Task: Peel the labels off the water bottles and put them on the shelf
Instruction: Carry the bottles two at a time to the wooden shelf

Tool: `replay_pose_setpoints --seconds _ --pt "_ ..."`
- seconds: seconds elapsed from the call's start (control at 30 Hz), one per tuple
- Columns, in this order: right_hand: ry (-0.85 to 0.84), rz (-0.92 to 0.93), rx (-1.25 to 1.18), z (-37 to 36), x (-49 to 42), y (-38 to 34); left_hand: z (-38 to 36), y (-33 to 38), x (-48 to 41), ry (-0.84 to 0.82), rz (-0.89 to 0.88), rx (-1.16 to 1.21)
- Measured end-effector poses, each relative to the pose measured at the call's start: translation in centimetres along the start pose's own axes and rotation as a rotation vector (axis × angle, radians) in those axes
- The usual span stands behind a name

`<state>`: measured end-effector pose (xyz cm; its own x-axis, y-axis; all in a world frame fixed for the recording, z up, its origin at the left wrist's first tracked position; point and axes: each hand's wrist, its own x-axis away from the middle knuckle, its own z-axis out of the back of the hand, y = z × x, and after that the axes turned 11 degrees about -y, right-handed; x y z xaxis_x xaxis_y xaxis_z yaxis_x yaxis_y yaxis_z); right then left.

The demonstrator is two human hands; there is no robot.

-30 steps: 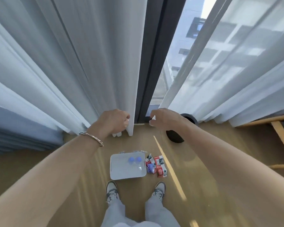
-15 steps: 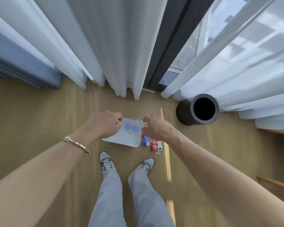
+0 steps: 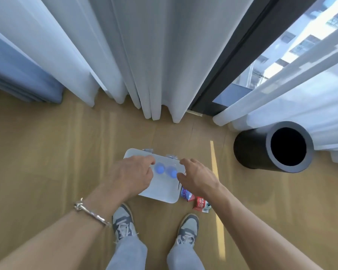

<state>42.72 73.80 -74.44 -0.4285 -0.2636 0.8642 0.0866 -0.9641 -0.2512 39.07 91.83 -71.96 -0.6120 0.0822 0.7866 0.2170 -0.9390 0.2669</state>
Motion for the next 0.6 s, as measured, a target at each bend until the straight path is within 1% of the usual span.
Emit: replay_pose_setpoints --seconds 0.1,0.27,0.6 --pt "-0.014 -0.003 0.024 -2.5 -3.1 1.5 -2.9 -0.8 -3.6 0.031 -0.007 -0.019" --pt "-0.034 -0.005 0.063 -5.4 -7.0 3.7 -7.0 -1.7 -7.9 0.037 -0.007 -0.052" --pt "0.001 0.006 0.089 -7.7 -12.6 7.1 -11.6 -1.6 -14.0 0.039 -0.034 -0.169"
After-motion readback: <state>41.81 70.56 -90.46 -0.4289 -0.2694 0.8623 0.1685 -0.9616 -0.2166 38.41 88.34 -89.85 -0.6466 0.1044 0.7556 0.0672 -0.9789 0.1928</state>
